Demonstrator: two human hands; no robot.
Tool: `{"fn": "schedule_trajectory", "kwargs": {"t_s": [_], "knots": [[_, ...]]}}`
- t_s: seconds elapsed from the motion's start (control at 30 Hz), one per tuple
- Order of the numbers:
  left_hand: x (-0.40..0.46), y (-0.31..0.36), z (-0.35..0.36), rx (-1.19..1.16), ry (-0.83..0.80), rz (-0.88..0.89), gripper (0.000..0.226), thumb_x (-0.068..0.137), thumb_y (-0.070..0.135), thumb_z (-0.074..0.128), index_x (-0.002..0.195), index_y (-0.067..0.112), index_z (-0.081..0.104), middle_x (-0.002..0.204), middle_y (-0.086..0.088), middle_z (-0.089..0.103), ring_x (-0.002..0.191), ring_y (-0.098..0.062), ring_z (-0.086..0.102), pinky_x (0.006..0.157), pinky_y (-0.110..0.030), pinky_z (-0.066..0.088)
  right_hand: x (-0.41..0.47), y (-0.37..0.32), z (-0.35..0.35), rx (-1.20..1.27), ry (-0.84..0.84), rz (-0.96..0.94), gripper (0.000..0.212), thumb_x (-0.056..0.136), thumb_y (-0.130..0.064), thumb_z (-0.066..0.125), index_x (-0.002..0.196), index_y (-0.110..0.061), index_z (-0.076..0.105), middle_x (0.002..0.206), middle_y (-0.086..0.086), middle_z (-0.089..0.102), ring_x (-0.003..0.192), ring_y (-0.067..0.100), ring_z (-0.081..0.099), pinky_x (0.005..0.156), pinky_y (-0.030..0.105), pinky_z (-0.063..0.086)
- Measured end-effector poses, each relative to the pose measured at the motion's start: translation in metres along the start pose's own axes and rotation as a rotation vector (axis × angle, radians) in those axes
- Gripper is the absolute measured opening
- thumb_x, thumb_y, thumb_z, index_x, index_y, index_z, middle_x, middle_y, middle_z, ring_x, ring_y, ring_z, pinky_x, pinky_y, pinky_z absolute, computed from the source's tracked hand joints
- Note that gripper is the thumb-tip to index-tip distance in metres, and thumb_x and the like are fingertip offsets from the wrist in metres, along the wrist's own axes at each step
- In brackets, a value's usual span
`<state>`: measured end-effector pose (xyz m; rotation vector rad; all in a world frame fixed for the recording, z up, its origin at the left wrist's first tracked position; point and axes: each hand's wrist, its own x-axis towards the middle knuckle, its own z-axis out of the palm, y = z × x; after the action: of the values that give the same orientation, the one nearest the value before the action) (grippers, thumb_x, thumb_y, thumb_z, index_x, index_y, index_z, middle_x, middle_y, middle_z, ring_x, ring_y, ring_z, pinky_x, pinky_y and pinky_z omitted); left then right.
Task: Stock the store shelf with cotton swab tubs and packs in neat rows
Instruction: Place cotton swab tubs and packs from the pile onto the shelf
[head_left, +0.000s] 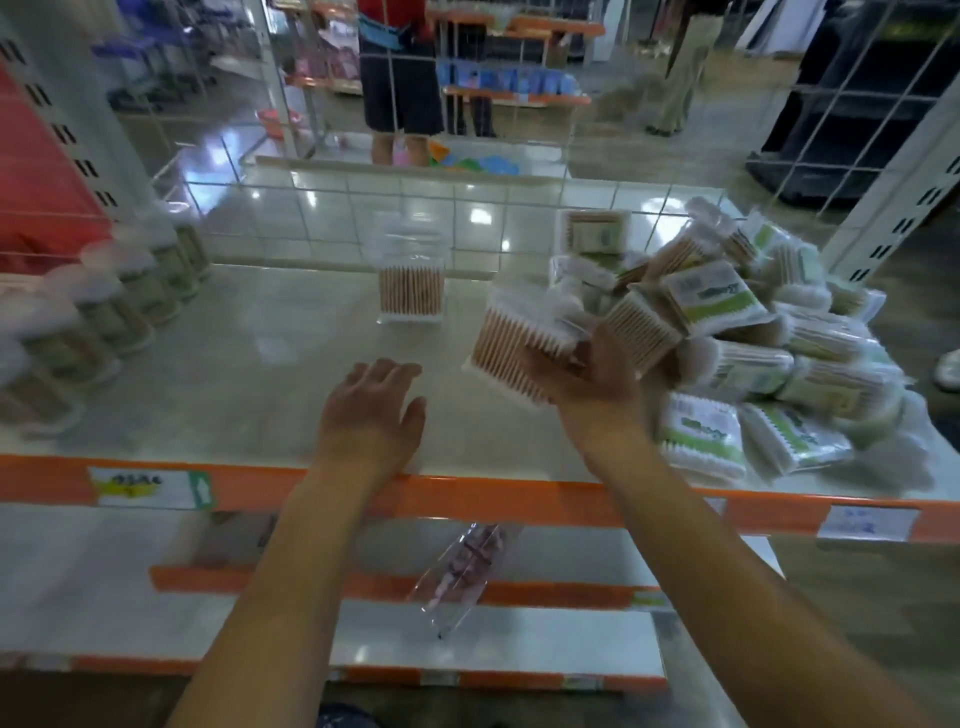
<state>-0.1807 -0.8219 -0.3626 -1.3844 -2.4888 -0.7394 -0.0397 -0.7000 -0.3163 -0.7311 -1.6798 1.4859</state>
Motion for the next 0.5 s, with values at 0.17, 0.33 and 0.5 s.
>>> {"fn": "schedule_trajectory", "kwargs": {"t_s": [0.17, 0.33, 0.5], "knots": [[0.017, -0.035, -0.004, 0.071, -0.017, -0.079, 0.032, 0.082, 0.016, 0.056, 0.110, 0.003, 0.064, 0.106, -0.019, 0.064, 0.098, -0.040, 0.055, 0.080, -0.046, 0.045, 0.023, 0.013, 0.048, -0.107, -0.114, -0.027, 0.036, 0.076, -0.002, 0.071, 0.084, -0.030, 0.049, 0.083, -0.006, 0.058, 0.082, 0.021, 0.060, 0.067, 0.037, 0.054], [0.029, -0.058, -0.007, 0.098, -0.032, -0.063, 0.033, 0.076, 0.020, 0.050, 0.098, 0.002, 0.066, 0.093, -0.019, 0.065, 0.087, -0.039, 0.059, 0.070, -0.043, 0.049, 0.051, 0.028, 0.084, -0.205, -0.099, -0.009, 0.029, 0.071, -0.004, 0.075, 0.090, -0.019, 0.059, 0.086, 0.002, 0.064, 0.085, 0.026, 0.064, 0.075, 0.049, 0.054], [0.045, -0.066, -0.010, 0.079, -0.059, -0.060, 0.026, 0.084, 0.016, 0.058, 0.107, 0.004, 0.063, 0.106, -0.016, 0.062, 0.099, -0.037, 0.054, 0.080, -0.042, 0.044, 0.085, 0.030, 0.109, -0.353, -0.107, -0.094, 0.035, 0.068, -0.010, 0.078, 0.100, -0.009, 0.063, 0.087, 0.009, 0.068, 0.082, 0.029, 0.065, 0.074, 0.047, 0.054]]}}
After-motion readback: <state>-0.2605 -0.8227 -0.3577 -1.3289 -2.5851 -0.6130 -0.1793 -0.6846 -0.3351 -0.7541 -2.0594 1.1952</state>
